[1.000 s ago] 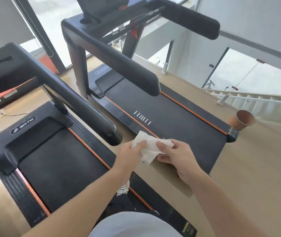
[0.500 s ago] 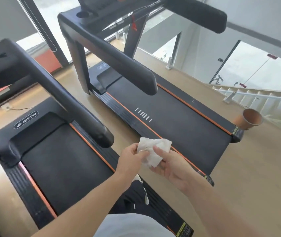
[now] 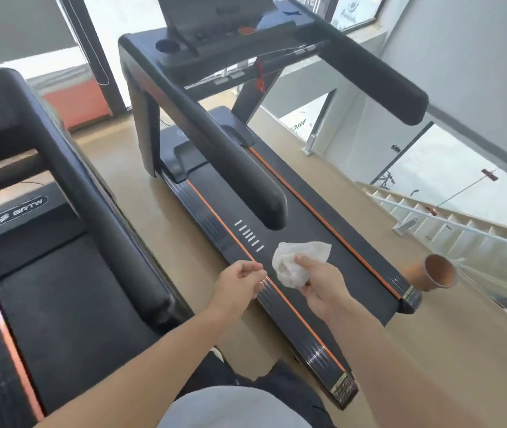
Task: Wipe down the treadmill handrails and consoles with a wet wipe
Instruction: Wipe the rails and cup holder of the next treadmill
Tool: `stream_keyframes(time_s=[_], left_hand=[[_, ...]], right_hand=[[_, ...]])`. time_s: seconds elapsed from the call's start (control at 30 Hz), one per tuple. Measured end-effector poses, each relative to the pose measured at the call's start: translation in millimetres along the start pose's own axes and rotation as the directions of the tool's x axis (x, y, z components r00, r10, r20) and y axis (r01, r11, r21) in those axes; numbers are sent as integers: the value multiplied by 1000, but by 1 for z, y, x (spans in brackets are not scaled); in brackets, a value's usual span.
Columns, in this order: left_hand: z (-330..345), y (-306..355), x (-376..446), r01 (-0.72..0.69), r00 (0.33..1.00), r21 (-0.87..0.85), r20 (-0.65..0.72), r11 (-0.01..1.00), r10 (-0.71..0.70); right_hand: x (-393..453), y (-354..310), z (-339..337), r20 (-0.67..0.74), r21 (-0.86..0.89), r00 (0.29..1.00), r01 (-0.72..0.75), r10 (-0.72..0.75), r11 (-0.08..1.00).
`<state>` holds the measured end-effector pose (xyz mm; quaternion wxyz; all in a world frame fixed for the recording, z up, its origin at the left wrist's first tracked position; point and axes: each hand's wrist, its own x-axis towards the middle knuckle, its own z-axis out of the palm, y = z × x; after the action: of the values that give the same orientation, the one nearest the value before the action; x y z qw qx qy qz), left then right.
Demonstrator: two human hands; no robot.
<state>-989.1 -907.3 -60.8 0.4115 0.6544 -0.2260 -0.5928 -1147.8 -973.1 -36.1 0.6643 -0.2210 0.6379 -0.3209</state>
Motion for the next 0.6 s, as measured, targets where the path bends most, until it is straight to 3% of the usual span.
stream_keyframes(time_s=[0.23, 0.27, 0.33, 0.4, 0.47, 0.5, 0.53, 0.6], left_hand=[[-4, 25, 45, -16, 1000, 68, -26, 998, 18], [-3, 28, 54, -20, 999, 63, -41, 998, 23], [1, 34, 73, -17, 995, 20, -98, 1000, 19], [9, 40, 92, -13, 987, -48, -159, 999, 6], [19, 50, 110, -28, 973, -122, -231, 992, -1], [26, 55, 121, -31, 962, -154, -271, 988, -12], [31, 59, 133, -37, 949, -189, -314, 981, -24], [45, 75, 154, -44, 919, -281, -389, 959, -72]], right_hand=[[107, -102, 44, -383, 9, 911, 170, -153, 985], [120, -114, 55, -388, -80, 898, 191, -208, 978], [142, -121, 81, -174, -415, 918, 259, -355, 872], [158, -110, 101, 274, -660, 881, 464, -386, 591], [168, -93, 102, 713, -611, 624, 777, -320, 153], [174, -88, 97, 836, -511, 489, 859, -250, -26], [179, -88, 89, 895, -431, 407, 896, -184, -112], [195, -103, 74, 937, -349, 346, 921, -48, -174]])
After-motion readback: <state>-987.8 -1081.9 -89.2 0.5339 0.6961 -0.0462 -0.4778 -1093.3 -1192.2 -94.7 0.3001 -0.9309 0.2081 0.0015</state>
